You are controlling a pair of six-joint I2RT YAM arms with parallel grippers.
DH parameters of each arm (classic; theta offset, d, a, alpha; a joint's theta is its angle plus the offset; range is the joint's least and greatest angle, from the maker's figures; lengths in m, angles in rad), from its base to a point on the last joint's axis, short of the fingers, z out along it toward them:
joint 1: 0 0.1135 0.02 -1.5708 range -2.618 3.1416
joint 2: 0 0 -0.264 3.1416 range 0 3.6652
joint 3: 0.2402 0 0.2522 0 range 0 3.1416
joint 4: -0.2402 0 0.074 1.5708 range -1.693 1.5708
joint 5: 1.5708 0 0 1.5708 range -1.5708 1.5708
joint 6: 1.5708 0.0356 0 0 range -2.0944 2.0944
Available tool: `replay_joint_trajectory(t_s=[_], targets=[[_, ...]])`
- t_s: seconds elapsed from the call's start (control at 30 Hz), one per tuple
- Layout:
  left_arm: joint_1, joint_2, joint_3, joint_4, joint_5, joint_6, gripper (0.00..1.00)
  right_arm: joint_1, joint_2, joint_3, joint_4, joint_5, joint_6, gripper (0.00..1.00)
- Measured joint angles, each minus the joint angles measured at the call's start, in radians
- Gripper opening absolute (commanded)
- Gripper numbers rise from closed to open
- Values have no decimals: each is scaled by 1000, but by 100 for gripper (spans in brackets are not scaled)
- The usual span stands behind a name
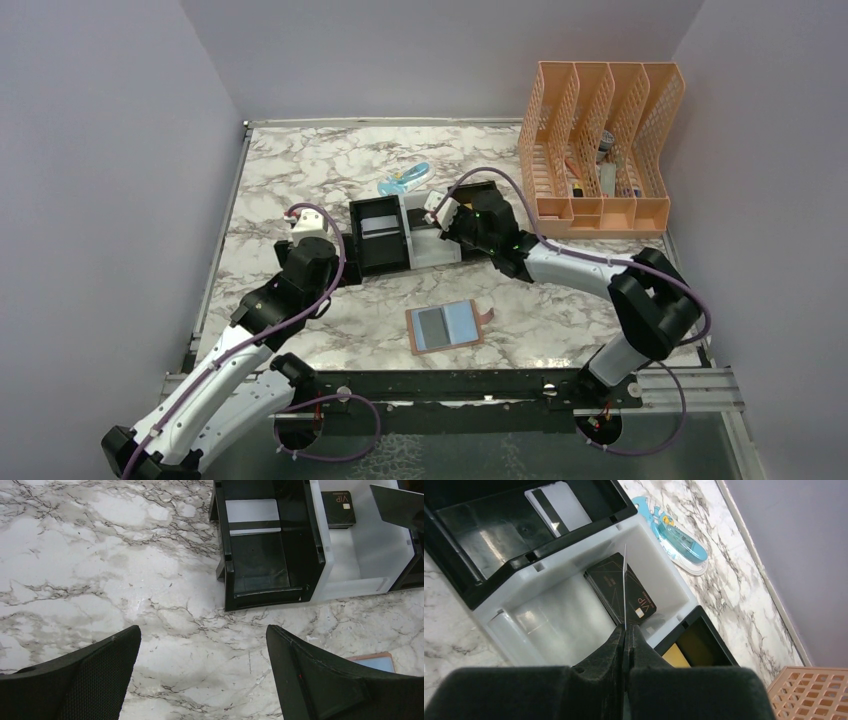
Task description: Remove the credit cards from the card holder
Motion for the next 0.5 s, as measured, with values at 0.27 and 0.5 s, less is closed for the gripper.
replay_joint_trajectory(t_s=[0.27, 0.5], targets=[[0, 10, 0, -2, -11, 0, 99, 8, 119, 79, -12, 26, -70, 1], [0, 14, 0, -3, -13, 0, 99, 12, 208, 136, -13, 68, -155, 1]])
